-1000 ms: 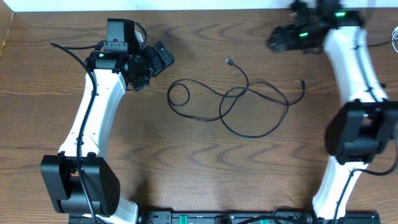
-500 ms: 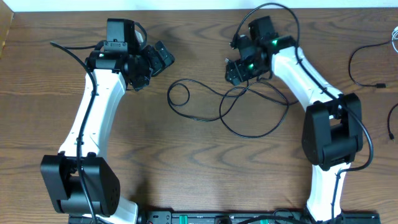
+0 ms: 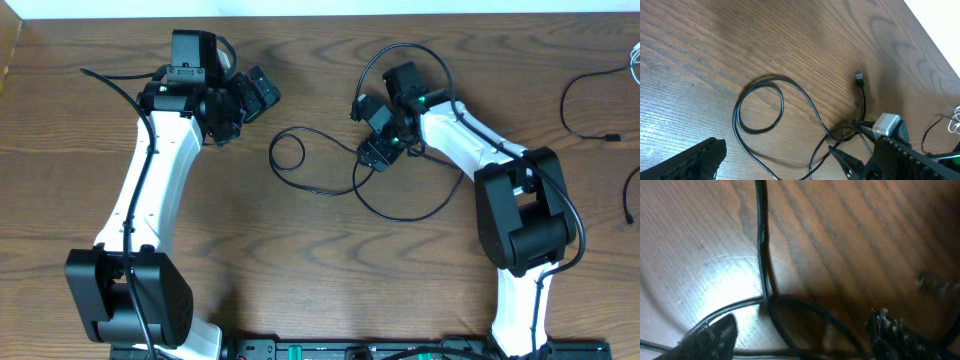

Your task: Untangle cables

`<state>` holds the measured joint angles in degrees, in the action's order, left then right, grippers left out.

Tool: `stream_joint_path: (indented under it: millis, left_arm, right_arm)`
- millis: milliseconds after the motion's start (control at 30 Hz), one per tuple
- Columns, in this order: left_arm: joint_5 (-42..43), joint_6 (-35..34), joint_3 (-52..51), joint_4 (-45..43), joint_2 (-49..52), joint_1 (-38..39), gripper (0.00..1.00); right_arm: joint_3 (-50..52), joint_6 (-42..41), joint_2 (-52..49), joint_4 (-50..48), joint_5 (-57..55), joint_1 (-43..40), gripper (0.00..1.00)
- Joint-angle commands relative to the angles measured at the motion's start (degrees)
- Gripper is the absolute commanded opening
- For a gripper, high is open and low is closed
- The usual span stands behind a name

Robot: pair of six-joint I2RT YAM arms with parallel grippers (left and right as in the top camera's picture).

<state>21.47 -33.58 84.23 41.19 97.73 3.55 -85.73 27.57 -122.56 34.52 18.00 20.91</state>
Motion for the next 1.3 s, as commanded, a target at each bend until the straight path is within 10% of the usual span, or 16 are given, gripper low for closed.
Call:
stream_joint_path:
  millis: [0, 600, 700, 733, 1267]
  left_arm:
    - [-0.59, 0.57, 0.11, 0.17, 0.33, 0.07, 1.00]
    - [-0.59, 0.57, 0.11, 0.17, 0.33, 0.07, 1.00]
    - [-0.59, 0.57, 0.11, 0.17, 0.33, 0.07, 1.00]
    - [-0.59, 0.55, 0.11, 0.15, 0.33, 0.07, 1.00]
    - [-0.59, 0.55, 0.11, 0.17, 0.33, 0.07, 1.00]
  right_arm:
    - [1.95, 5.60, -0.39, -2.01, -0.09, -1.07, 0.79]
    - [10.78, 5.90, -0.39, -2.19, -5.35, -1.77, 0.57]
    - [10.80, 4.79, -0.39, -2.38, -7.85, -1.75, 0.27]
    - [10.80, 3.26, -0.39, -2.60, -9.07, -1.75, 0.01]
    - [-14.93, -28.85, 13.70, 9.33, -20.20, -16.39, 0.01]
